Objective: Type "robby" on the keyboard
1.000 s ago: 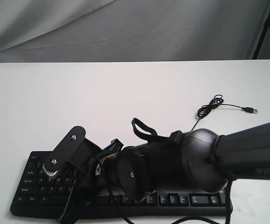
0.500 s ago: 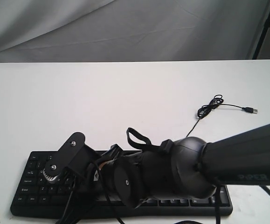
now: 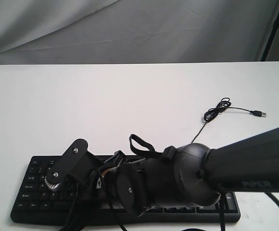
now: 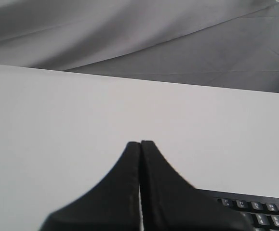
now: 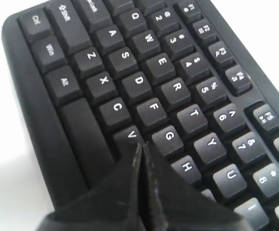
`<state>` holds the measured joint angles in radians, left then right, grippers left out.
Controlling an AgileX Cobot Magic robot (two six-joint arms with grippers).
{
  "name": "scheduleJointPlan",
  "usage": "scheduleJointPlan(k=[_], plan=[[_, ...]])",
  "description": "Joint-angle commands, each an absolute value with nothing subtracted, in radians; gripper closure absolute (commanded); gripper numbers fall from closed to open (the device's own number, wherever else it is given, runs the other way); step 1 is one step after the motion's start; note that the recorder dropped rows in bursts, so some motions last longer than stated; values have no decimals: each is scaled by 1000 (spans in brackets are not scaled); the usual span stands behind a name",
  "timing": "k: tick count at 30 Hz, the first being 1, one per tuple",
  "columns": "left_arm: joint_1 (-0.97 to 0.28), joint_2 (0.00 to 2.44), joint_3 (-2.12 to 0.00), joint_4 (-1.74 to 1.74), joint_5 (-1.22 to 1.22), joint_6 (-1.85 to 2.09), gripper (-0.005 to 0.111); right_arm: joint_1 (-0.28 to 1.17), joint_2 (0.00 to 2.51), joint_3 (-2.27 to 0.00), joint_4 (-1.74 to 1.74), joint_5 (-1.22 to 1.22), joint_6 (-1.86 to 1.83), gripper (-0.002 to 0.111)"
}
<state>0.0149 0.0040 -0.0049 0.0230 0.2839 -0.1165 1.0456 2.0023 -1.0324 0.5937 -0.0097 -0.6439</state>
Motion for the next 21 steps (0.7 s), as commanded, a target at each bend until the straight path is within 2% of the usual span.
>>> scheduleJointPlan(k=[1,21], plan=[[11,0,0,14,281,-121,107,1045,1968,-1038,585,-6,-646,108],[11,0,0,14,281,-121,107,1043,2000,-1038,585,-6,-648,108]])
